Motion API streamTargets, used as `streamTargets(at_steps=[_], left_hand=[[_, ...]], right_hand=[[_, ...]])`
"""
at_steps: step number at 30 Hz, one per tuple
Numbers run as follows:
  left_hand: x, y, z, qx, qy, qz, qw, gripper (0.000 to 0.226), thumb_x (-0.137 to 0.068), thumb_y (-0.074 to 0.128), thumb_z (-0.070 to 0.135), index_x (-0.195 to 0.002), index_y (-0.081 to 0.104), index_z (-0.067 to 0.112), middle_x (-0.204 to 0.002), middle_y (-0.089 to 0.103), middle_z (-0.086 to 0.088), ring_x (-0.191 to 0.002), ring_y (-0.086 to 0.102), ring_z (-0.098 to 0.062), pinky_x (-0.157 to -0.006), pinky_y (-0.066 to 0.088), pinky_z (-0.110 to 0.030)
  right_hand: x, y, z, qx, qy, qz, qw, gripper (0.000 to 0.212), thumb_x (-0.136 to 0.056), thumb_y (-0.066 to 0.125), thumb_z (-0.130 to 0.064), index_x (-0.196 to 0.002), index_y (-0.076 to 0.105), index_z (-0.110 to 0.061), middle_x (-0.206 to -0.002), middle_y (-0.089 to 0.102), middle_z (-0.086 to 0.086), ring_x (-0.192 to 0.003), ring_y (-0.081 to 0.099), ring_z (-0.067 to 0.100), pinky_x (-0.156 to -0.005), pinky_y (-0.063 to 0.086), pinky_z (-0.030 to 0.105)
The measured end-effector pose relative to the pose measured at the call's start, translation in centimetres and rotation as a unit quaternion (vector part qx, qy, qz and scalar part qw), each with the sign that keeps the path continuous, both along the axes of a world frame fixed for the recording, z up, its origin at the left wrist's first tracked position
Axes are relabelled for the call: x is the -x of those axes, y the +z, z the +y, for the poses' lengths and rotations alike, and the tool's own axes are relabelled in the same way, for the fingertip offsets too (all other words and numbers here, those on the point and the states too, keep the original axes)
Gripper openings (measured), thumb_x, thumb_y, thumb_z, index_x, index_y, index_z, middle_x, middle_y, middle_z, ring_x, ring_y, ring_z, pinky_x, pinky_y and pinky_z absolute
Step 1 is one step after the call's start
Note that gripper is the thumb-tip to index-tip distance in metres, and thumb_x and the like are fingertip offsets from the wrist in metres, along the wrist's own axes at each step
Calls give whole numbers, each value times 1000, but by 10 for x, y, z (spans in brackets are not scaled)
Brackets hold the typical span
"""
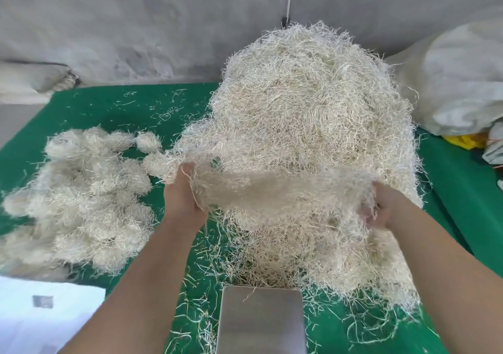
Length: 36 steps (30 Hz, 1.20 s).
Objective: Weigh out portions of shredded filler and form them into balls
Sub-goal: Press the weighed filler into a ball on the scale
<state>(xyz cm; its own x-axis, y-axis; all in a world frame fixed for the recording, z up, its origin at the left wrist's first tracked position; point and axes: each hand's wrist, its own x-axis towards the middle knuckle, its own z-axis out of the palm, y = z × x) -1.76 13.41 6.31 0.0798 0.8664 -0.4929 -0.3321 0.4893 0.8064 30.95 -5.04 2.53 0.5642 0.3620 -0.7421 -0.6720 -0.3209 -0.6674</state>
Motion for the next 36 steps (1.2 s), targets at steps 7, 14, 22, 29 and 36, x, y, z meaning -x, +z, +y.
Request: streamTargets(at_steps=[7, 14, 22, 29, 36], left_hand=[[8, 13, 2, 3, -40, -28, 999, 30, -83, 71, 40, -104, 67, 18, -106, 75, -13, -93, 77, -28, -89, 60, -48], [-21, 32, -22, -42, -121, -86, 988, 24, -89, 68, 43, -89, 63, 20, -77, 62, -3, -70, 68, -23, -76, 59, -39], [-42, 52, -54, -39, -234, -192, 952, 24, -77, 71, 41, -72, 55, 23, -65, 50, 2, -57, 54, -15, -59, 51, -25], [-27, 43, -34, -170, -453, 242, 841, 27, -89, 76, 29, -112, 62, 29, -91, 76, 13, -86, 71, -4, -98, 44, -32], [-16, 29, -17, -270, -638, 418, 587, 21, -91, 66, 40, -107, 67, 27, -82, 71, 19, -79, 69, -2, -80, 54, -24]], right_hand=[[-3, 6, 15, -73, 150, -98, 981, 54, -103, 60, -8, -154, 40, -12, -159, 38, 24, -136, 52, 40, -104, 55, 38], [36, 60, 7, 223, 587, -521, 578, 135, -78, 80, -56, -157, -28, -41, -170, -25, -3, -158, -11, 30, -125, 9, 59], [143, 15, 35, -3, 507, -480, 716, 71, -95, 74, -24, -155, 37, -22, -124, 66, 5, -107, 65, 18, -104, 52, 46], [107, 13, 37, 21, 387, -644, 659, 16, -93, 70, -8, -108, 68, -14, -100, 61, 0, -77, 62, 14, -60, 59, 30], [76, 8, 46, 156, 420, -690, 569, 11, -98, 55, -19, -97, 51, -29, -91, 49, -10, -61, 52, 7, -48, 45, 27]])
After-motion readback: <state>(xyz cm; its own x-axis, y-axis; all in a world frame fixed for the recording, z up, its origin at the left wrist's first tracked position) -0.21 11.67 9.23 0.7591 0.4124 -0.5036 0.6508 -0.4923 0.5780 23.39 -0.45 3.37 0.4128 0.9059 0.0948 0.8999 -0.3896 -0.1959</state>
